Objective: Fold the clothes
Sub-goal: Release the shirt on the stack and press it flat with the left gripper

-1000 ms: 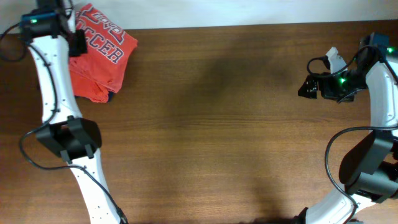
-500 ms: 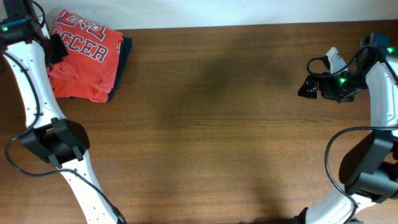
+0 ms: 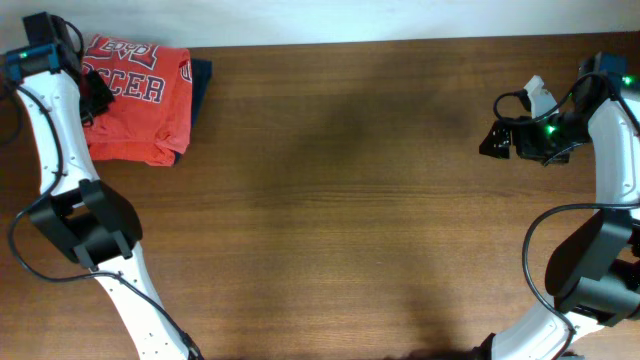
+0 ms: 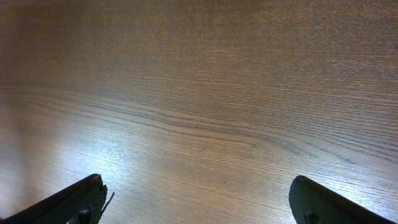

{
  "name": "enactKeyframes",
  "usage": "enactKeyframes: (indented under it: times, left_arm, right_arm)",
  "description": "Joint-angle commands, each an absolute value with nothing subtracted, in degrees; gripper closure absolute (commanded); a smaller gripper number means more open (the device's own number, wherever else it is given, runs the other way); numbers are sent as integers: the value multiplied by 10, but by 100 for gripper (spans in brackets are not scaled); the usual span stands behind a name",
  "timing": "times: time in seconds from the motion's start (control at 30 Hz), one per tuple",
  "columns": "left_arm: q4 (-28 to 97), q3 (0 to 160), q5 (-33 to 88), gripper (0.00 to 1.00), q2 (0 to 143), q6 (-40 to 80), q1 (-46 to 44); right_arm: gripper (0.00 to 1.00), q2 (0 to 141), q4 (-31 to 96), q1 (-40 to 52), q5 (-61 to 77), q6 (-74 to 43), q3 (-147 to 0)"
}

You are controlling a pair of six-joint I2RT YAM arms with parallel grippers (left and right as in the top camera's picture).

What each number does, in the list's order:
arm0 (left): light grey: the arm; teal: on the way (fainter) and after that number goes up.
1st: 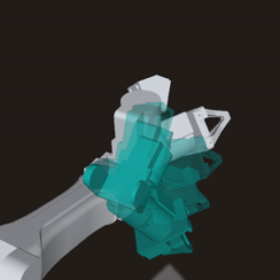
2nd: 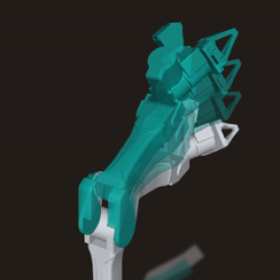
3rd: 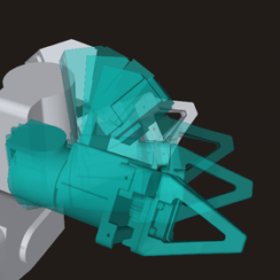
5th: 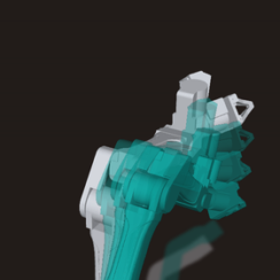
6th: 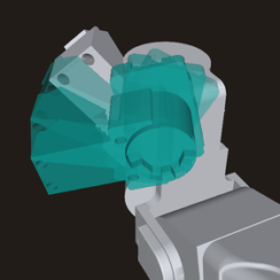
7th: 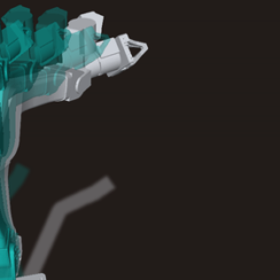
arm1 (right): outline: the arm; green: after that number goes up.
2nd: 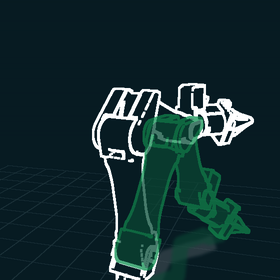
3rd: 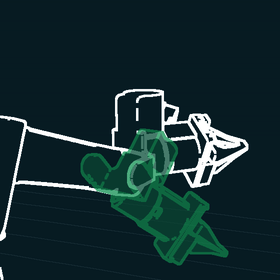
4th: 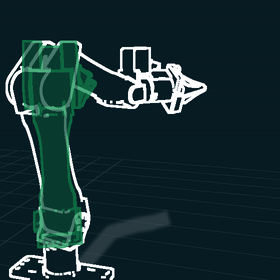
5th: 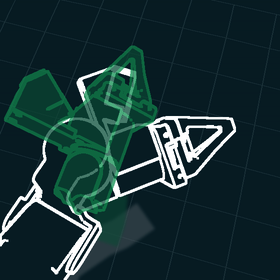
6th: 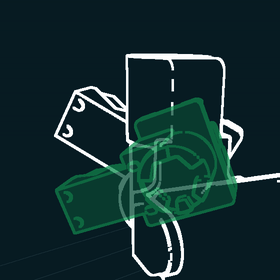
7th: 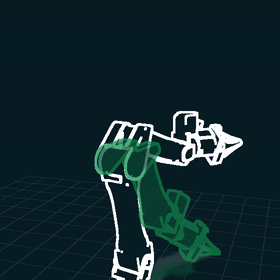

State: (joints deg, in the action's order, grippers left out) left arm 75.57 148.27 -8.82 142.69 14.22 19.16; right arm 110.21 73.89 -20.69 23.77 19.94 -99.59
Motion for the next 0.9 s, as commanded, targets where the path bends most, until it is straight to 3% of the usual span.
enactKeyframes:
  times: [0.0,0.27,0.5,0.63,0.67,0.87]
  left_arm:
    - [754,1479,-118,1,1403,158,215]
    - [742,1510,-95,1,1378,158,223]
    - [714,1551,24,3,1334,159,223]
    - [680,1547,161,95,1340,159,223]
    - [672,1545,196,100,1345,158,223]
    - [625,1526,323,100,1390,158,213]
  right_arm:
    - [1,1100,739,-207,233,204,-1003]
    - [1,1100,739,-207,233,204,-1003]
    - [1,1100,739,-207,233,204,-1003]
    - [1,1100,739,-207,233,204,-1003]
    - [1,1100,739,-207,233,203,-1003]
    - [1,1100,739,-207,233,204,-1003]
